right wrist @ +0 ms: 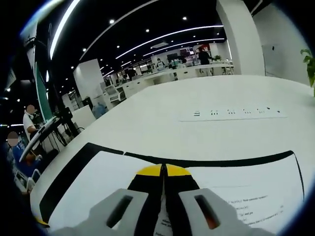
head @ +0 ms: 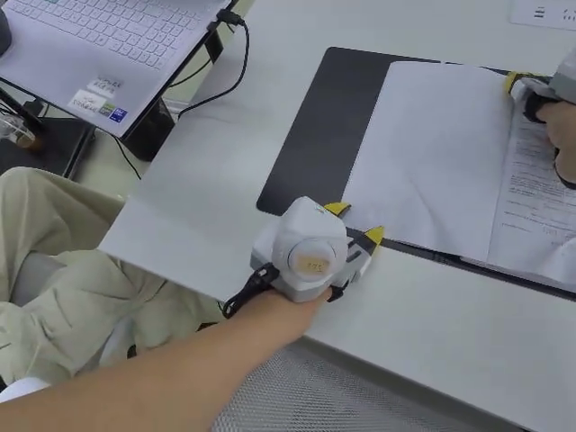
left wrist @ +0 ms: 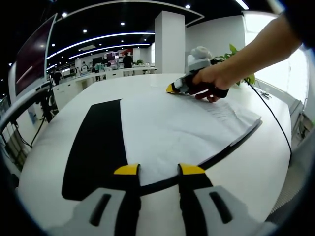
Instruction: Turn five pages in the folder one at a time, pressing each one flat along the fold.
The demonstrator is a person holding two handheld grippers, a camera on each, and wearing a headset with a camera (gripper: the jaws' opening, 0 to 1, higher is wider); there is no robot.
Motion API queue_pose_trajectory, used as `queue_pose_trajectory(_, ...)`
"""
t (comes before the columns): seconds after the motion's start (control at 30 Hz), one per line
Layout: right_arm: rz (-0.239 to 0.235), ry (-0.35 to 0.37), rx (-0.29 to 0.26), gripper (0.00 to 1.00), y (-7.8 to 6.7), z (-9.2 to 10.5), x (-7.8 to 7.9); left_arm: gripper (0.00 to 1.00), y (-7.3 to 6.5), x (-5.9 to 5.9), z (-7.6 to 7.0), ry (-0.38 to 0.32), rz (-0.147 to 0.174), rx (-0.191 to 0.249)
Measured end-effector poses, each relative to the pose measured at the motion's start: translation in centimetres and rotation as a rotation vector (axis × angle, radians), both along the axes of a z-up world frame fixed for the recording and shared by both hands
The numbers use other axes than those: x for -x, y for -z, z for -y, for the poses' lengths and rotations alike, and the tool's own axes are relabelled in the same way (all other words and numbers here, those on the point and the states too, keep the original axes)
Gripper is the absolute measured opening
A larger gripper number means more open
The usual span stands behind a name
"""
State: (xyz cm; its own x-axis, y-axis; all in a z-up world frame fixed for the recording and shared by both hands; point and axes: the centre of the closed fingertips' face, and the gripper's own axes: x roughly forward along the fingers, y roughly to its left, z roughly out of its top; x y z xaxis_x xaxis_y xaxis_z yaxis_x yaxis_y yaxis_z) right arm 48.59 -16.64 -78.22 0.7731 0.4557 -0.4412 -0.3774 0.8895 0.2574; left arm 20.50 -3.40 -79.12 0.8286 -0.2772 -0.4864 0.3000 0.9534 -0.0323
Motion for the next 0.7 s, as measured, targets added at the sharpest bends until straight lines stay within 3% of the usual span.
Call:
queue_pose_trajectory(0.5, -0.007, -0.031, -0.026, 0.0, 0.2, -0.4, 3.3, 0.29, 0.0, 0.0, 0.1, 0.0, 0.001, 0.001)
queue_pose_trajectory(0.7, -0.02, -0.048, -0.042, 0.0, 0.1, -0.2, 5.7, 0.29, 0.0, 0.1, 0.1, 0.002, 0.004, 0.0)
